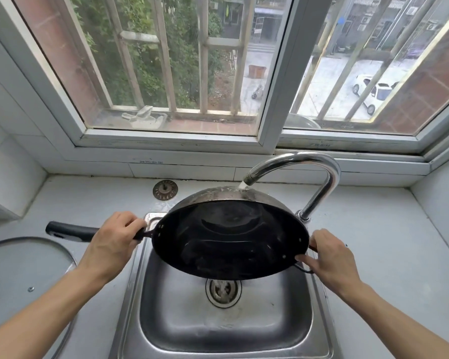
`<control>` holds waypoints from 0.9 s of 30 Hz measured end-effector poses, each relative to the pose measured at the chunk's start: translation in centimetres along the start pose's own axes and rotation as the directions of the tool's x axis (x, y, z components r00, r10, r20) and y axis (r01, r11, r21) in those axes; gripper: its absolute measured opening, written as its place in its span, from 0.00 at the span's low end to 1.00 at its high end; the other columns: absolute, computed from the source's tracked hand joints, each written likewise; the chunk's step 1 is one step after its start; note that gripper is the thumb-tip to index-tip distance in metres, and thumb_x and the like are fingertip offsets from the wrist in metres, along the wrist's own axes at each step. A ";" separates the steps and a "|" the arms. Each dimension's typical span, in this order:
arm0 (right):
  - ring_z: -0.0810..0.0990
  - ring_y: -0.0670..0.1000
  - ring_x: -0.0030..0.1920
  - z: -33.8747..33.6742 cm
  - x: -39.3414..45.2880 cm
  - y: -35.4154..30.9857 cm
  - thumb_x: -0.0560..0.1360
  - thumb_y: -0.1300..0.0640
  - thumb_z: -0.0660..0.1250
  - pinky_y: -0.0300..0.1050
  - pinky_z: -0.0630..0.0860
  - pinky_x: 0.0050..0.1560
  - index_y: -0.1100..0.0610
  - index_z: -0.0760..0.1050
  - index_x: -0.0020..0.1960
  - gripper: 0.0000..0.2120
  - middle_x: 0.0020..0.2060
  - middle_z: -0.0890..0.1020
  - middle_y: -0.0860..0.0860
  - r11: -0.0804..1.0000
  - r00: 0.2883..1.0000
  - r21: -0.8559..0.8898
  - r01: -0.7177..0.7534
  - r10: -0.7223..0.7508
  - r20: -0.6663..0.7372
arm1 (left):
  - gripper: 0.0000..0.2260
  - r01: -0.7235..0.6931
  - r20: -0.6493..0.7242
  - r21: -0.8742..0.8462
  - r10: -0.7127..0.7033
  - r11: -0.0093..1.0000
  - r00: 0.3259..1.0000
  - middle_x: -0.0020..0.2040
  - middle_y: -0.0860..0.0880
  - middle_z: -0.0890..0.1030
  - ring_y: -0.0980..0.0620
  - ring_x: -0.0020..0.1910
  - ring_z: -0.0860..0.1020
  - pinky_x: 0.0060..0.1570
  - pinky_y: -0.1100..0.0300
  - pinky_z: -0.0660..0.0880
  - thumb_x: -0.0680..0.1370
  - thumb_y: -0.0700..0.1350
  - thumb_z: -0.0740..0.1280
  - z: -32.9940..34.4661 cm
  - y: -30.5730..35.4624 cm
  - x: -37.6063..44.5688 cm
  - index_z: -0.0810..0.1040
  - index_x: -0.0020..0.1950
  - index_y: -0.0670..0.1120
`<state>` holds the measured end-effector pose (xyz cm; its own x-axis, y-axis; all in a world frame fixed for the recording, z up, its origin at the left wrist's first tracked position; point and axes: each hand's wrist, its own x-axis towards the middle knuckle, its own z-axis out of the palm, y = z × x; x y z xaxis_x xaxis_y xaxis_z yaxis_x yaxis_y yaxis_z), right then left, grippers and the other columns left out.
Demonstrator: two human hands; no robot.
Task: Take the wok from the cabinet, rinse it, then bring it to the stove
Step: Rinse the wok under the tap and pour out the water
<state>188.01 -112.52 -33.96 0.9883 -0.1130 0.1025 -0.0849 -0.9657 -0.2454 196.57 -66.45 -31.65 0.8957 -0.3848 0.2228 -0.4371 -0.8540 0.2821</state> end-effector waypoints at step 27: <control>0.71 0.51 0.37 -0.9 4.5 -3.9 0.61 0.47 0.80 0.45 0.64 0.32 0.52 0.66 0.38 0.23 0.36 0.72 0.47 0.989 0.993 -0.088 0.121 -0.121 0.004 | 0.19 0.252 0.031 -0.123 -0.250 0.960 0.968 0.41 0.53 0.75 0.49 0.41 0.73 0.38 0.54 0.73 0.61 0.31 0.78 0.7 -0.9 -6.5 0.79 0.47 0.46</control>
<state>192.66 -109.43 -31.64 0.9918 0.0056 0.1273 0.0243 -0.9891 -0.1454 191.18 -63.37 -33.99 0.9786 -0.1698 0.1159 -0.2039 -0.8737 0.4416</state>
